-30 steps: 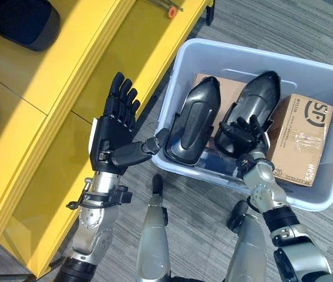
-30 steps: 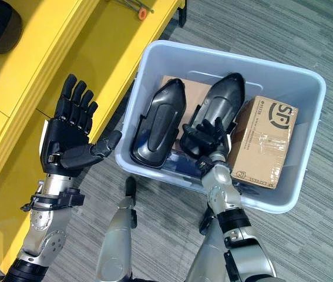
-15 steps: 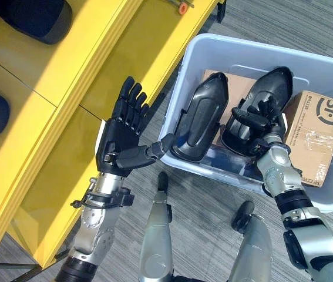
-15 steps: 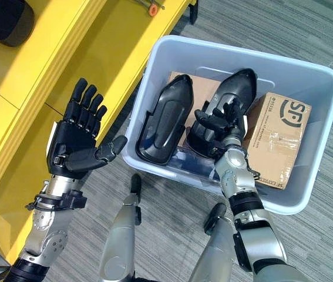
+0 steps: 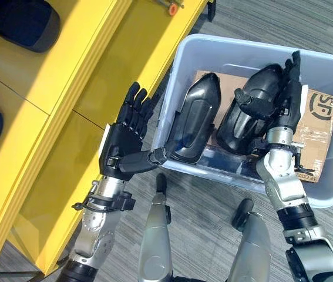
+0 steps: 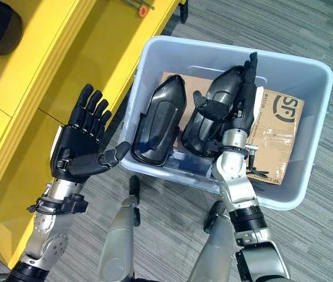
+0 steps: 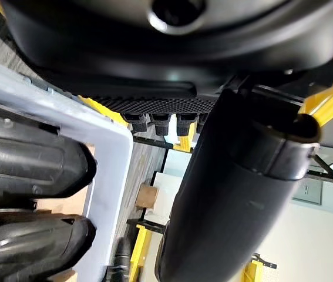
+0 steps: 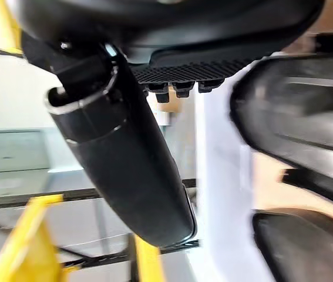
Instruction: Move parts from the plastic box to the shelf.
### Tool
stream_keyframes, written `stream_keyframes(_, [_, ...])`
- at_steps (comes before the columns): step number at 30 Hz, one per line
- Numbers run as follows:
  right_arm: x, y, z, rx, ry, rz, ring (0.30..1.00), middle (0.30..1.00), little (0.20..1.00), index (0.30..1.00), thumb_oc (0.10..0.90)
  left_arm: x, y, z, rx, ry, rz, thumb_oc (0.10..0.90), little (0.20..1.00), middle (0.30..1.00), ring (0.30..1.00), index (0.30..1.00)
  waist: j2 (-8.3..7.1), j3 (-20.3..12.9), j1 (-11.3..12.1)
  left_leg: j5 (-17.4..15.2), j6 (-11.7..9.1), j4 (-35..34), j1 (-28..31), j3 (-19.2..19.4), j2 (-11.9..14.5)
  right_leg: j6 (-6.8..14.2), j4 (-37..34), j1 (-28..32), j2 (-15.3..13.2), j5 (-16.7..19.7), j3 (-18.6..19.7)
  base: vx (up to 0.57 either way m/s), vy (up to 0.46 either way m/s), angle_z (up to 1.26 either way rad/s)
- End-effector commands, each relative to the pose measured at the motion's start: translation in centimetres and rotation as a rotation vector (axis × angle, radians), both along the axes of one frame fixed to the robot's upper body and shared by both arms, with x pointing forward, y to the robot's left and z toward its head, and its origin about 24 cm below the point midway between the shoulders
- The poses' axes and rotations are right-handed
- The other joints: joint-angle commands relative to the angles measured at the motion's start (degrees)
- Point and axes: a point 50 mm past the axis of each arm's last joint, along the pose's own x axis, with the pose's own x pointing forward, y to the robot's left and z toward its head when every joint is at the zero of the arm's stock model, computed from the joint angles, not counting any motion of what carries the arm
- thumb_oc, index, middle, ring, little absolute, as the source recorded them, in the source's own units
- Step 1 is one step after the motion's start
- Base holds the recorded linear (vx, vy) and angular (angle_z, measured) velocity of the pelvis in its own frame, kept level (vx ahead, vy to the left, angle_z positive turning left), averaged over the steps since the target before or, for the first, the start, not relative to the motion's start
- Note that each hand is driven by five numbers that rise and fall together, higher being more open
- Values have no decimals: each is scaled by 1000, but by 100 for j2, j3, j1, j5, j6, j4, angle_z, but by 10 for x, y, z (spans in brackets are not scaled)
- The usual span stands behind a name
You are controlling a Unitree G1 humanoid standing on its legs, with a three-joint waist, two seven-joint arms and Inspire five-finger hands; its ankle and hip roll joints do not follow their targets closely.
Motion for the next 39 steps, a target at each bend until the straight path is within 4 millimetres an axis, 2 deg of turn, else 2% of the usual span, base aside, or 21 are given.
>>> stream_keyframes(1, [-30,17,66,-171,-447,-36,1000,1000,1000,1000,900,-25,-6,51,-95,-309,-49,900,1000,1000,1000,1000,46,-64,-32,-473,556,-18,124,409,-361,-315,172,170,382,-190,-298,-12,40,-10])
stream_keyframes(2, [-34,20,68,-215,-480,-43,1000,1000,1000,1000,900,-26,-5,51,-99,-309,-49,900,1000,1000,1000,1000,44,-64,-42,-486,556,-7,134,411,-365,-314,171,177,384,-195,-283,-3,41,-14])
stream_keyframes(3, [-45,31,75,-321,-530,-40,1000,1000,1000,1000,900,-25,-6,52,-101,-310,-46,900,1000,1000,1000,1000,36,-64,-83,-511,534,13,191,445,-352,-294,166,204,378,-191,-253,0,33,-12])
stream_keyframes(7, [-53,40,77,-429,-531,-12,1000,1000,1000,1000,900,-28,-3,54,-112,-313,-37,900,1000,1000,1000,1000,17,-64,-117,-549,503,33,265,477,-335,-272,117,266,380,-189,-220,0,8,-2])
stream_keyframes(9, [-56,45,70,-527,-469,36,1000,1000,1000,1000,900,-29,1,55,-113,-316,-28,900,1000,1000,1000,1000,-24,-64,-157,-571,473,45,315,514,-296,-246,69,309,385,-181,-204,-10,10,-7])
stream_keyframes(15, [-53,45,42,-642,-318,50,1000,1000,1000,1000,900,-32,7,56,-109,-324,-17,900,1000,1000,1000,1000,-104,-64,-208,-586,448,64,310,551,-218,-194,5,313,377,-155,-199,-8,-4,-5])
stream_keyframes(16, [-49,44,31,-665,-242,49,1000,1000,1000,1000,900,-33,8,56,-105,-328,-15,900,1000,1000,1000,1000,-129,-64,-216,-589,448,76,282,554,-198,-184,-6,292,377,-145,-201,0,0,0])
stream_keyframes(17, [-49,44,31,-665,-242,49,1000,1000,1000,1000,900,-33,8,56,-105,-328,-15,900,1000,1000,1000,1000,-129,-64,-216,-589,448,76,282,554,-198,-184,-6,292,377,-145,-201,-31,-30,-4])
stream_keyframes(20, [-36,38,12,-764,-110,-48,1000,1000,1000,1000,900,-32,8,57,-90,-335,-11,900,1000,1000,1000,1000,-168,-64,-210,-576,451,59,214,564,-163,-169,-38,248,385,-133,-223,-29,-37,-3])
stream_keyframes(25, [-24,21,-8,-737,41,-126,1000,1000,1000,1000,900,-31,8,58,-74,-338,0,900,1000,1000,1000,1000,-203,-64,-206,-553,457,38,122,540,-155,-163,-53,198,398,-127,-258,-16,-30,0])
stream_keyframes(28, [-22,18,-16,-737,72,-149,1000,1000,1000,1000,900,-31,7,59,-75,-337,2,900,1000,1000,1000,1000,-207,-64,-207,-542,461,42,62,522,-167,-168,-39,150,411,-126,-258,0,0,0])
stream_keyframes(36, [-16,22,-23,-747,89,-191,1000,1000,1000,1000,900,-27,1,60,-52,-325,1,900,1000,1000,1000,1000,-155,-64,-172,-537,495,45,-71,488,-228,-202,37,25,418,-161,-254,0,0,0])
stream_keyframes(39, [-17,26,-17,-732,30,-190,1000,1000,1000,1000,900,-26,-7,60,61,-349,-48,900,1000,1000,1000,1000,-145,-64,-162,-543,510,55,-99,474,-255,-204,51,-1,410,-156,-266,0,0,0])
